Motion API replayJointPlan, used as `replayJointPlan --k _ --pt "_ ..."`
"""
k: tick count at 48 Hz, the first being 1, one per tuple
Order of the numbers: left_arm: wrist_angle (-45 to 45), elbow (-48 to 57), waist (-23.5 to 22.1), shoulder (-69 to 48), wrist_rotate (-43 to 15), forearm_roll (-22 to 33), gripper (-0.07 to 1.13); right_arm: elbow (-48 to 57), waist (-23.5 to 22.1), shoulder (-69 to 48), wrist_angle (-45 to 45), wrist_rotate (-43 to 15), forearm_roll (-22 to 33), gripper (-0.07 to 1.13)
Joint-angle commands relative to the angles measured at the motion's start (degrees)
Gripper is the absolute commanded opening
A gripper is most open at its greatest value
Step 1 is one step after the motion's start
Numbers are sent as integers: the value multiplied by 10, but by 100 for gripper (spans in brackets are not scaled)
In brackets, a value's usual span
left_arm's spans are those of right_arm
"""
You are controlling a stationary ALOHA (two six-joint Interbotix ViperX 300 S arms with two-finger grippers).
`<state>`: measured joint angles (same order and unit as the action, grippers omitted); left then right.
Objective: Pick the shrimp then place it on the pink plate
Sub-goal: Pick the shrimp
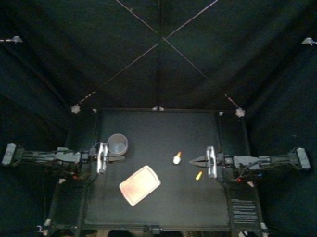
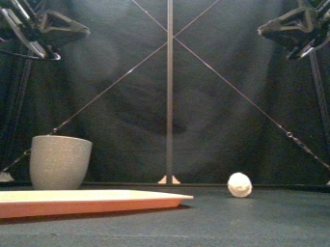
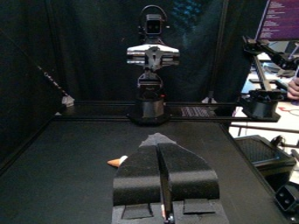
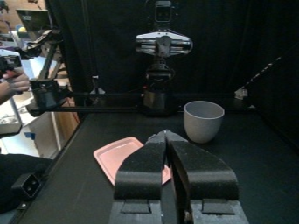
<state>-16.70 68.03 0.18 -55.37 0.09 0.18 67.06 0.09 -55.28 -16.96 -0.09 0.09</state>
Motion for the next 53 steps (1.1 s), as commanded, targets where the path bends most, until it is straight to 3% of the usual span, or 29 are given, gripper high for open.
replayJointPlan --k 1,9,19,25,35,53 --pt "10 4 6 9 -2 0 8 7 1 11 8 0 2 7" --pt "17 -2 11 9 -4 -2 4 24 -4 20 128 0 4 7" --pt "17 -6 21 11 -4 -15 4 10 -11 38 386 3 24 8" --pt "14 -7 28 11 -4 -16 4 0 -8 38 480 2 38 12" --pt "13 -6 34 11 -4 -17 5 3 6 41 487 3 31 32" --pt "12 -4 54 11 -4 -16 5 2 34 93 459 -15 25 80"
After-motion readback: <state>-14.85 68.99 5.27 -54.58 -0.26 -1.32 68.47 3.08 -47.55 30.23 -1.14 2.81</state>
